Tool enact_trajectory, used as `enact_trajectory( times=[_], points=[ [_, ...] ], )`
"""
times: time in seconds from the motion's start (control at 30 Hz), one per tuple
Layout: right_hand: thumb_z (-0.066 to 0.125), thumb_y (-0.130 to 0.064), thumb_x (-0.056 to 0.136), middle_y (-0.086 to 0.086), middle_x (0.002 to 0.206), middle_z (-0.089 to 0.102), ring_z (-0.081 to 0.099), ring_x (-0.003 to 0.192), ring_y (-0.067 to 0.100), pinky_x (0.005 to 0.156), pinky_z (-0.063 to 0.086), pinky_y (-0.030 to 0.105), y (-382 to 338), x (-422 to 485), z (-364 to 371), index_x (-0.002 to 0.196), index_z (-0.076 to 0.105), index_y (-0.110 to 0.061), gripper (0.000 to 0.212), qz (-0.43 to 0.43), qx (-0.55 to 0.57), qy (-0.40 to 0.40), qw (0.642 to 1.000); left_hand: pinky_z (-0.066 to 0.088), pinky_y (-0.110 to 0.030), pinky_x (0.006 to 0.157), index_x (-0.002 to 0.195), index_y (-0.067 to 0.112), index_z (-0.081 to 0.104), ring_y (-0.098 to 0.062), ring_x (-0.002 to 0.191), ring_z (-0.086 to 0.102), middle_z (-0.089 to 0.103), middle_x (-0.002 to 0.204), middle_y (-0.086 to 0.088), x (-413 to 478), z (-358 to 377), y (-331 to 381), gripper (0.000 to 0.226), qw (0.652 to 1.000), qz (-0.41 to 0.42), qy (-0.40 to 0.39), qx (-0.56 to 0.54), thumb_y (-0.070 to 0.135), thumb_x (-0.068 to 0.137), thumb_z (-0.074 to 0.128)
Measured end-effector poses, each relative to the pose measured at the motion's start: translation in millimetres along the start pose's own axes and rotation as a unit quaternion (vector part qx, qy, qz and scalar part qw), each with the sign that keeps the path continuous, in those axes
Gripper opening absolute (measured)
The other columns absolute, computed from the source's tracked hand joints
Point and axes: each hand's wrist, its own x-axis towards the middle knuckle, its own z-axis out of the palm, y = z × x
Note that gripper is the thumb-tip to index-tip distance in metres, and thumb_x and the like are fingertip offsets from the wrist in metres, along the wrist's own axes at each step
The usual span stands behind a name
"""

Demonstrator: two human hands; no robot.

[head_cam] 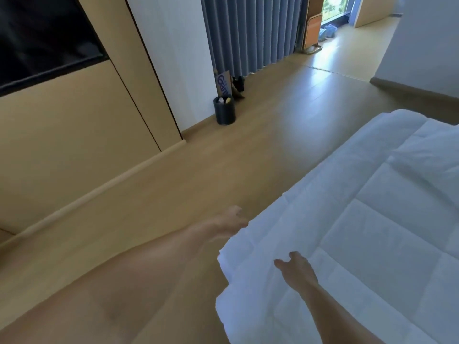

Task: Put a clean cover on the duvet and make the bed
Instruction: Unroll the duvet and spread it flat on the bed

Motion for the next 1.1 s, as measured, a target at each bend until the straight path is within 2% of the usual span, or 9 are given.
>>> enact_trajectory(
  times=[0.1,0.3,0.4,0.47,0.73,0.9,1.0,1.03,1.1],
  points=[
    [0.059,-0.041,0.091,0.012,0.150,0.039,0.046,0.132,0.031,0.099,0.041,0.037,-5,24,4,0.150,0.033,-0.010,0.072,0.058,0.027,0.007,0.998,0.040,-0.031,0.105,0.149,0.016,0.038,-0.021,0.133,0.045,0.043,0.150,0.000,40,-16,5,0.061,0.998,0.019,-0.026,0.047,0.028,0.091,0.053],
    [0.062,-0.046,0.089,0.013,0.153,0.031,0.043,0.134,0.031,0.101,0.041,0.038,-26,64,26,0.153,0.025,-0.012,0.082,0.184,0.077,0.039,0.979,0.043,-0.031,0.091,0.118,0.025,0.057,-0.018,0.104,0.048,0.050,0.118,0.000,148,-50,20,0.023,0.982,0.087,-0.082,0.146,0.025,0.095,0.051],
    [0.063,-0.048,0.088,0.014,0.151,0.032,0.042,0.134,0.032,0.104,0.041,0.039,-43,87,44,0.154,0.022,-0.012,0.086,0.237,0.115,0.069,0.962,0.047,-0.029,0.086,0.141,0.013,0.048,-0.023,0.106,0.057,0.055,0.131,-0.006,197,-63,46,0.045,0.963,0.139,-0.113,0.201,0.026,0.098,0.053],
    [0.064,-0.047,0.087,0.015,0.151,0.032,0.040,0.134,0.033,0.103,0.040,0.040,-54,103,51,0.155,0.020,-0.012,0.088,0.258,0.128,0.088,0.953,0.043,-0.028,0.082,0.141,0.006,0.047,-0.019,0.098,0.052,0.054,0.120,-0.001,218,-67,63,0.048,0.949,0.172,-0.132,0.230,0.026,0.098,0.053],
    [0.063,-0.065,0.079,0.009,0.151,0.026,0.036,0.134,0.031,0.102,0.042,0.043,-66,122,86,0.152,0.014,-0.019,0.099,0.340,0.165,0.144,0.915,0.049,-0.033,0.091,0.153,0.012,0.031,-0.025,0.121,0.054,0.044,0.148,-0.008,265,0,104,0.065,0.908,0.174,-0.244,0.292,0.032,0.097,0.057],
    [0.067,-0.072,0.071,0.013,0.161,-0.004,0.006,0.149,0.035,0.107,0.037,0.053,-66,138,131,0.156,-0.011,-0.016,0.128,0.406,0.141,0.135,0.893,0.041,-0.030,0.062,0.152,0.011,0.029,-0.017,0.071,0.049,0.049,0.105,-0.005,295,54,120,0.067,0.920,0.138,-0.244,0.273,0.030,0.095,0.059],
    [0.072,-0.071,0.065,0.016,0.161,-0.025,-0.011,0.150,0.037,0.109,0.028,0.060,-71,152,156,0.152,-0.026,-0.016,0.142,0.425,0.147,0.152,0.880,0.041,-0.032,0.064,0.147,0.011,0.034,-0.020,0.074,0.047,0.046,0.087,-0.004,329,79,128,0.066,0.931,0.110,-0.241,0.250,0.035,0.093,0.062],
    [0.078,-0.067,0.059,0.015,0.162,-0.021,-0.008,0.150,0.037,0.106,0.030,0.063,-69,156,163,0.153,-0.023,-0.017,0.148,0.430,0.153,0.173,0.873,0.046,-0.034,0.068,0.143,0.010,0.037,-0.022,0.082,0.050,0.047,0.090,-0.005,341,87,132,0.064,0.935,0.103,-0.240,0.239,0.038,0.093,0.063],
    [0.093,-0.043,0.037,0.020,0.158,0.019,0.022,0.141,0.040,0.089,0.042,0.066,-59,166,177,0.155,0.012,-0.016,0.146,0.432,0.165,0.229,0.856,0.054,-0.038,0.077,0.135,0.008,0.044,-0.024,0.095,0.056,0.052,0.099,-0.005,365,101,143,0.061,0.945,0.088,-0.238,0.207,0.045,0.091,0.065]
  ],
)
